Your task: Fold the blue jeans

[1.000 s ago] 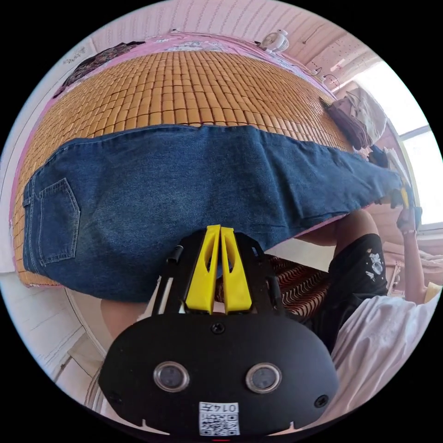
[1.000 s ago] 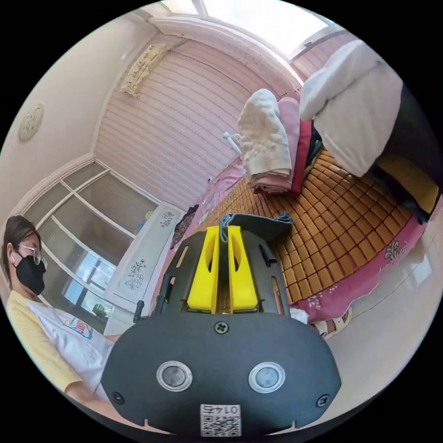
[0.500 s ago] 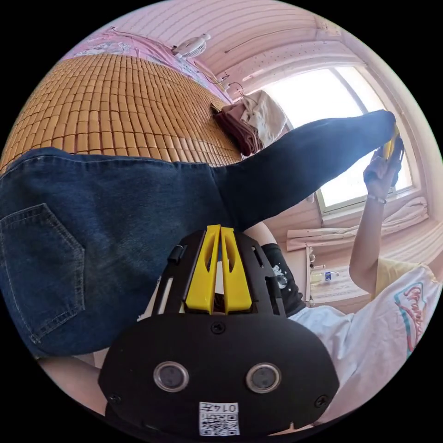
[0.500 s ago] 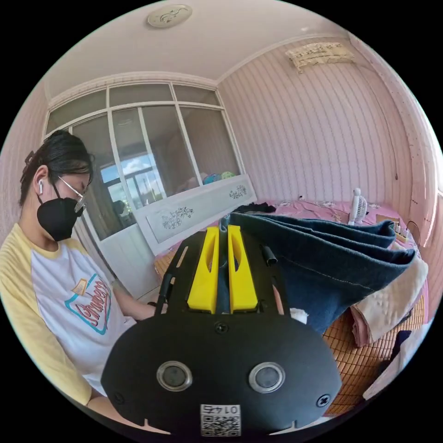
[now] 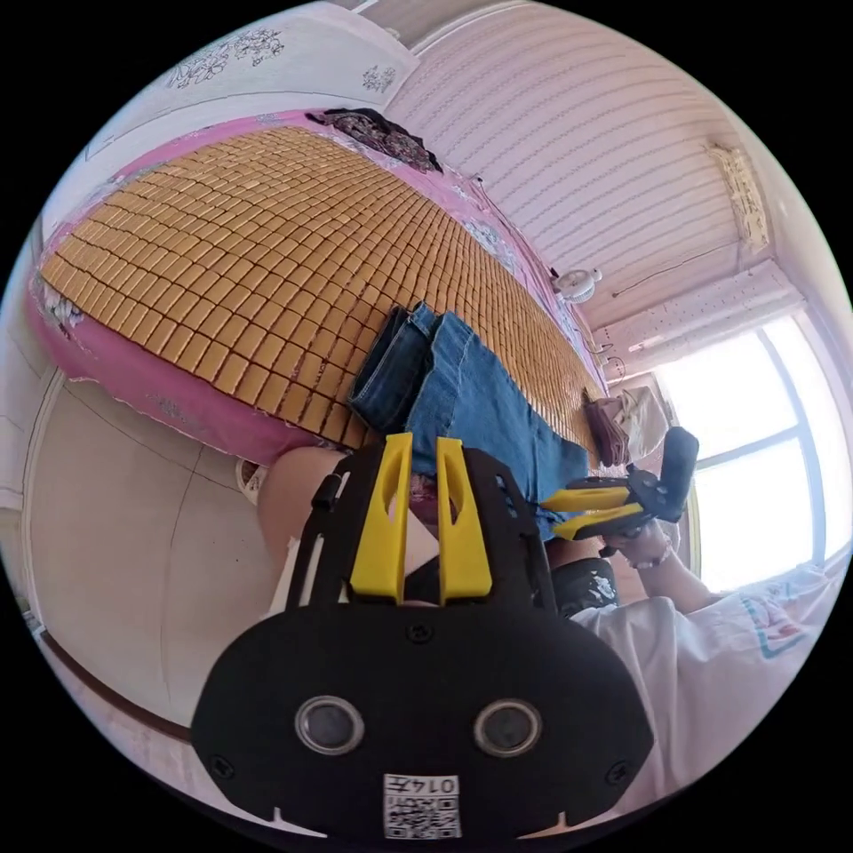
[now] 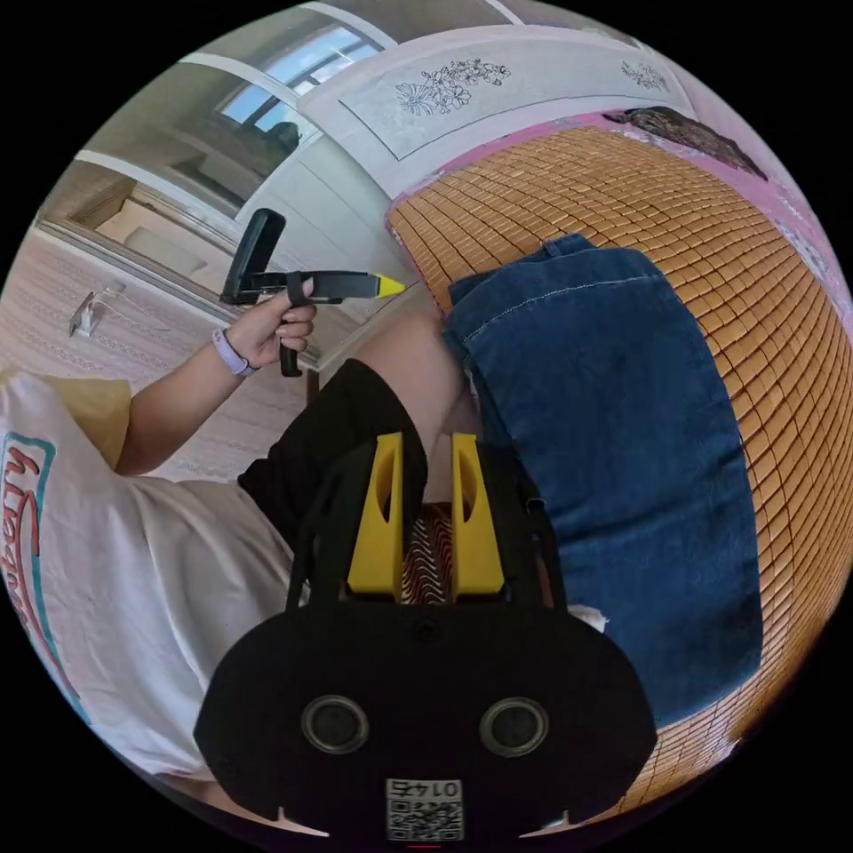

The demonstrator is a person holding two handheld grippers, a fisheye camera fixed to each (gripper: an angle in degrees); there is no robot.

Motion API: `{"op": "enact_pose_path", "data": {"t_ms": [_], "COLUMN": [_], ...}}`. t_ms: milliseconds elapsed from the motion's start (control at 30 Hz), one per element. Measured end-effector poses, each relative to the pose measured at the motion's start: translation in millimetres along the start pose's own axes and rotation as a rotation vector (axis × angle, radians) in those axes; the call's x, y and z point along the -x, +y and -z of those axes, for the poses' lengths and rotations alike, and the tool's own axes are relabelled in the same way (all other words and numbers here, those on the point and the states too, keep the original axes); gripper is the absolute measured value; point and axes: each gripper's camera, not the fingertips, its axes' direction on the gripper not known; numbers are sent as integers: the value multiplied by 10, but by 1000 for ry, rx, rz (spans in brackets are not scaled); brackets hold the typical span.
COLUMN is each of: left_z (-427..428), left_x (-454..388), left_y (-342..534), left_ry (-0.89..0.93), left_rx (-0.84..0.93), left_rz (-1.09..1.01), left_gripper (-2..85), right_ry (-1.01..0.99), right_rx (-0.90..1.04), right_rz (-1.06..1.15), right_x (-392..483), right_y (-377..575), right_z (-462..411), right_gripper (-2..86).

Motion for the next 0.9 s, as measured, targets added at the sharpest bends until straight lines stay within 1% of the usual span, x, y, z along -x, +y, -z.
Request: {"op": "enact_pose_path", "data": {"t_ms": [100, 167, 233, 267, 300, 333, 400, 433, 500, 667, 733, 833, 867, 900], "left_z": [-284, -538, -857, -1080, -1228, -1258, -1250, -1228, -1188, -1283, -1299, -1061, -863, -635], "left_x": [-269, -439, -580, -653, -750, -811, -1119, -1207, -1608, -2194, -2318, -2376, -2389, -2422], "left_y": [-175, -291, -374, -379, -331, -293, -118, -60, 229, 785, 961, 1083, 1082, 1084], "left_ry": [-24, -77, -113, -156, -200, -223, -247, -256, -290, -300, -324, -360, -322, -245], "left_rx": [16, 50, 138, 219, 265, 270, 305, 301, 289, 257, 230, 132, 91, 50], "left_rz": [-94, -143, -183, -192, -221, -239, -313, -330, -435, -535, -541, -487, -465, -448], "left_gripper": [71, 88, 105, 112, 110, 109, 68, 56, 33, 10, 4, -2, -4, -6], "right_ry": [31, -17, -54, -61, -61, -60, -59, -61, -67, -149, -142, -113, -113, -116], "right_rx": [15, -29, -93, -128, -141, -159, -177, -188, -200, -209, -208, -202, -204, -207], "right_rz": [-138, -287, -375, -418, -436, -462, -488, -496, -504, -505, -487, -461, -455, -451], "right_x": [-305, -602, -783, -877, -918, -990, -1087, -1147, -1242, -1592, -1680, -1832, -1903, -1939], "right_y": [366, 665, 857, 956, 994, 1051, 1102, 1120, 1134, 1104, 1080, 1074, 1087, 1095], "right_z": [71, 193, 296, 353, 375, 410, 445, 461, 474, 478, 526, 643, 702, 735], "right_gripper": [78, 73, 71, 71, 70, 70, 70, 70, 69, 66, 65, 64, 64, 64]}}
